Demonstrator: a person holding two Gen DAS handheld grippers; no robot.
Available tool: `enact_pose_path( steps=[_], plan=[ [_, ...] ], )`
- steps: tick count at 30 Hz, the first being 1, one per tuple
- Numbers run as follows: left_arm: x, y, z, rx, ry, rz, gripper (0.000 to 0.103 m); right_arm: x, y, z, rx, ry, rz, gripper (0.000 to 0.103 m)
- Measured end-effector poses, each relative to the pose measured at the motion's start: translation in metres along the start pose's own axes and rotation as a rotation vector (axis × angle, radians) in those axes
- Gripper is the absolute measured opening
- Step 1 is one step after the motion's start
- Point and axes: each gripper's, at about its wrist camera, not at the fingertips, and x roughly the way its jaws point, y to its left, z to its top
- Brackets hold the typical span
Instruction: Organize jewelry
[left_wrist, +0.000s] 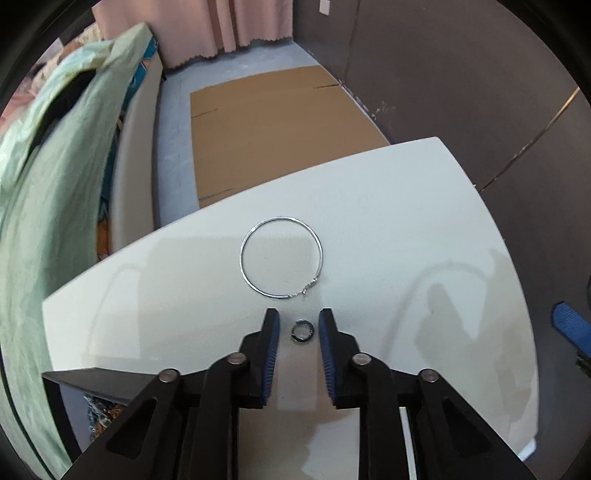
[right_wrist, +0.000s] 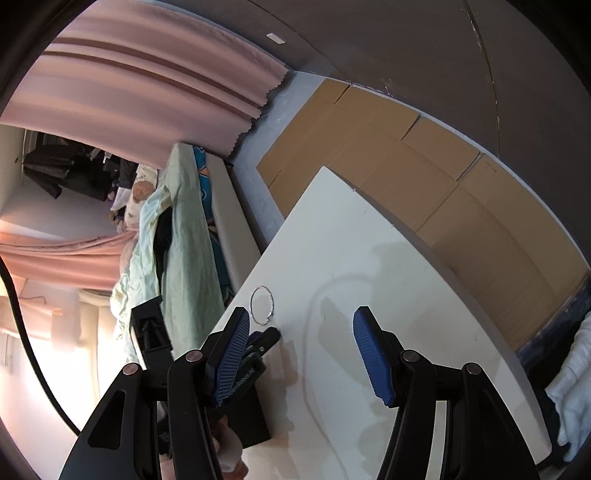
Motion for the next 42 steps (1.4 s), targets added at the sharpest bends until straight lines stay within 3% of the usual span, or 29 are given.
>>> enact_pose_path(
  steps=[3,7,8,18,23,25,27,29,31,36,40,42],
  plan=[
    [0.0,0.001,-0.001,-0.005,0.007,-0.009,0.012,0.001,0.001,-0.002,-0.006,0.004,-0.001,0.06],
    [-0.007,0.006,-0.001,-0.009,-0.004,-0.026,0.01,0.002,0.002,-0.001,-0.016,0.003,-0.005,0.06],
    [-0.012,0.009,-0.002,-0.007,-0.02,-0.026,0.0,0.003,0.003,0.0,-0.018,0.005,-0.004,0.06],
    [-0.041,0.031,-0.004,-0.036,-0.083,-0.097,0.0,0.037,0.019,-0.003,-0.095,0.064,-0.006,0.059],
    [-0.033,0.022,-0.001,-0.006,-0.02,-0.126,0.0,0.04,0.014,-0.002,-0.065,0.064,-0.016,0.059],
    [-0.029,0.021,0.002,0.006,-0.004,-0.112,0.002,0.035,0.011,-0.001,-0.056,0.053,-0.013,0.059],
    [-0.025,0.018,0.004,0.032,0.006,-0.096,0.013,0.03,0.01,0.0,-0.052,0.041,-0.011,0.059],
    [-0.023,0.015,0.003,0.048,0.007,-0.081,0.043,0.025,0.009,0.001,-0.05,0.03,-0.012,0.059],
    [-0.023,0.016,0.001,0.048,-0.002,-0.08,0.051,0.021,0.006,0.003,-0.044,0.021,-0.015,0.059],
    [-0.017,0.016,0.004,0.054,0.01,-0.043,0.05,0.017,0.005,0.001,-0.036,0.018,-0.011,0.059],
    [-0.006,0.01,0.004,0.101,0.04,0.002,0.031,0.013,0.006,0.001,-0.033,0.013,0.001,0.059],
    [-0.003,0.008,0.004,0.109,0.036,0.01,0.031,0.011,0.005,0.002,-0.031,0.011,0.005,0.059]
  ],
)
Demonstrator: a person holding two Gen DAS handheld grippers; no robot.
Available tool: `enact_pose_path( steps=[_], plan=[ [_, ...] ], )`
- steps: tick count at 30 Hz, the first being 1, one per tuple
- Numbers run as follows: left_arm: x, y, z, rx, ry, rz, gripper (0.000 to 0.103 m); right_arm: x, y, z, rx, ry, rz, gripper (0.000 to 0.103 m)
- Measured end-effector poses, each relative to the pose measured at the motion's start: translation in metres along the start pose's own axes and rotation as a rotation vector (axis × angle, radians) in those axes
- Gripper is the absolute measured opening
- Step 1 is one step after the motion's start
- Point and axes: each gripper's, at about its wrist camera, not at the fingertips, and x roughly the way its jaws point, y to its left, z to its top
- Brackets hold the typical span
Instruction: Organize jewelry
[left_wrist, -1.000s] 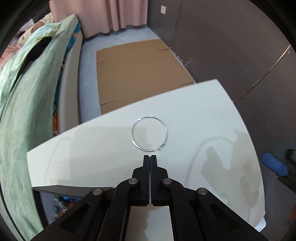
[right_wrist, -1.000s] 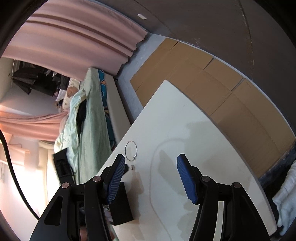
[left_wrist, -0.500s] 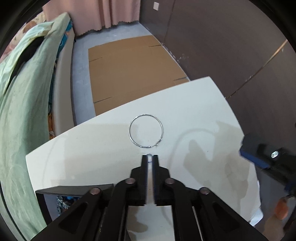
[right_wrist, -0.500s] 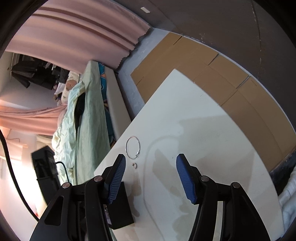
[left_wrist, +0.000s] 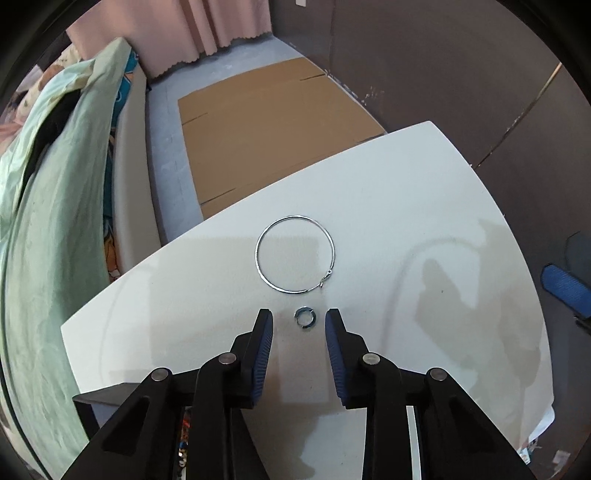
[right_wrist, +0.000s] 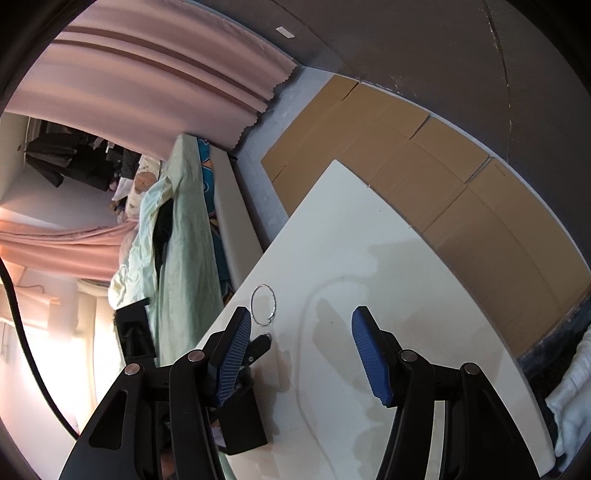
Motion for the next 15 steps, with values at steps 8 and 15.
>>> enact_pose_path(
  steps=[8,15],
  plan=[
    [0.007,-0.005,0.0,0.03,0.004,0.008,0.013,0.001,0.001,0.0,-0.004,0.005,0.007,0.059],
    [-0.005,0.004,-0.002,0.012,-0.039,-0.017,0.013,0.013,0.006,-0.001,-0.029,0.025,-0.003,0.059]
  ],
)
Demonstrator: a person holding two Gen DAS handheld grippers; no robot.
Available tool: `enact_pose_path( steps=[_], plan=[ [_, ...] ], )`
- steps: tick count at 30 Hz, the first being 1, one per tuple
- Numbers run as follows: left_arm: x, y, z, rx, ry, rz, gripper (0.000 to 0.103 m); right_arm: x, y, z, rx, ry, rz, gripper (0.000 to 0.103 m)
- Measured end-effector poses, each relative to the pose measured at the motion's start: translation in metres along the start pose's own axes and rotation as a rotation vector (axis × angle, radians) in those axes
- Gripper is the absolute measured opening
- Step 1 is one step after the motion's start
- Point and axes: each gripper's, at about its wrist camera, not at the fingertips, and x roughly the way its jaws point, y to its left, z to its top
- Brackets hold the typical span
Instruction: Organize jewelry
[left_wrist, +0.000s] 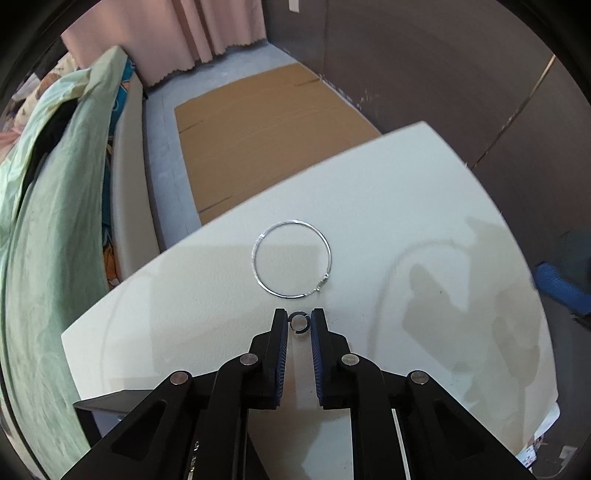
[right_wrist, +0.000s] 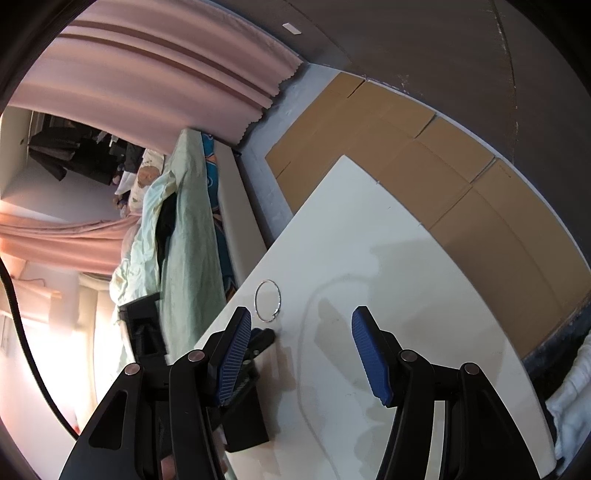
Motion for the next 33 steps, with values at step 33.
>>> enact_pose_path(
  steps=[33],
  plan=[
    [-0.085,0.117,-0.1,-0.346,-0.324,-0.217,0.013,0.079,0.055,-0.025,-0.25,-0.026,-0.167,0.028]
  ],
)
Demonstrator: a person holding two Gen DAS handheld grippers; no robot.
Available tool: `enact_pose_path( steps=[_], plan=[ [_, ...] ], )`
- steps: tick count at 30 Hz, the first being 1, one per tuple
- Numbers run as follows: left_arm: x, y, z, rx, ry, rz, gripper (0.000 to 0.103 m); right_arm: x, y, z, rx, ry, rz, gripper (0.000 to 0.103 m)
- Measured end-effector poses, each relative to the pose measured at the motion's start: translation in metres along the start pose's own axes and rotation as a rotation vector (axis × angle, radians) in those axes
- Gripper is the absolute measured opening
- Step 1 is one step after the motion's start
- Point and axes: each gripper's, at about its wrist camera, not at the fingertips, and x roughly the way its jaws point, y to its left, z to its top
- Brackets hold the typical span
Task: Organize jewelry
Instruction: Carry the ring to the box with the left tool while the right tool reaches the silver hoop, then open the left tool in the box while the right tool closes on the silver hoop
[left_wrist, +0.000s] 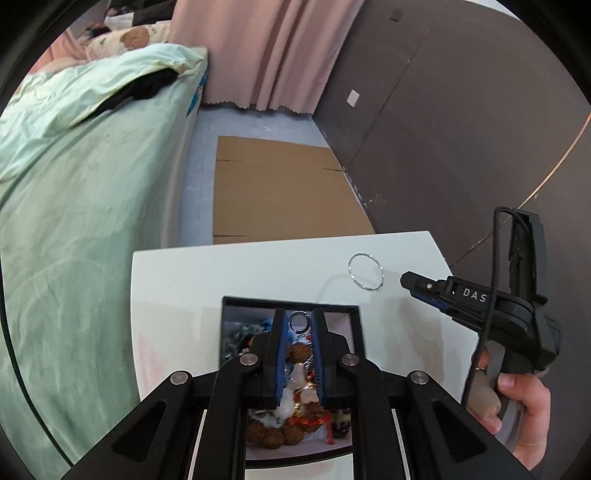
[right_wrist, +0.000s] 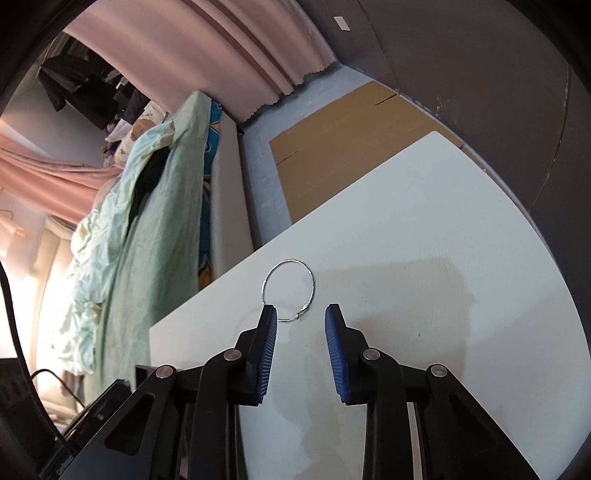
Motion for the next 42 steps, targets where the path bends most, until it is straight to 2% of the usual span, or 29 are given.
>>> enact_pose_path(
  steps=[4,12,23,25,28,31,35,42],
  plan=[
    [0.005,0.013,-0.004,-0.027,0.013,-0.022,0.013,0.003,0.007,-0.001,-0.044,-0.03,-0.061,0.026],
    [-0.001,0.02,-0.013,-0.065,0.015,-0.077,0.013,0.006,0.009,-0.003,-0.072,-0.075,-0.111,0.026],
    [-0.007,0.028,-0.017,-0.103,0.01,-0.106,0.013,0.02,0.026,-0.01,-0.154,-0.082,-0.201,0.026],
    [-0.008,0.027,-0.017,-0.102,0.01,-0.106,0.013,0.022,0.033,-0.013,-0.194,-0.088,-0.247,0.023],
    [-0.008,0.028,-0.019,-0.106,0.013,-0.106,0.013,0.021,0.037,-0.017,-0.246,-0.064,-0.308,0.01],
    [-0.006,0.028,-0.019,-0.112,0.019,-0.108,0.013,0.015,0.031,-0.017,-0.236,-0.018,-0.287,0.004],
    [-0.005,0.027,-0.022,-0.13,0.028,-0.114,0.013,0.005,0.014,-0.017,-0.157,0.027,-0.214,0.004],
    [-0.004,0.017,-0.029,-0.121,0.044,-0.111,0.013,-0.009,-0.003,-0.024,-0.085,0.045,-0.142,0.004]
  ],
)
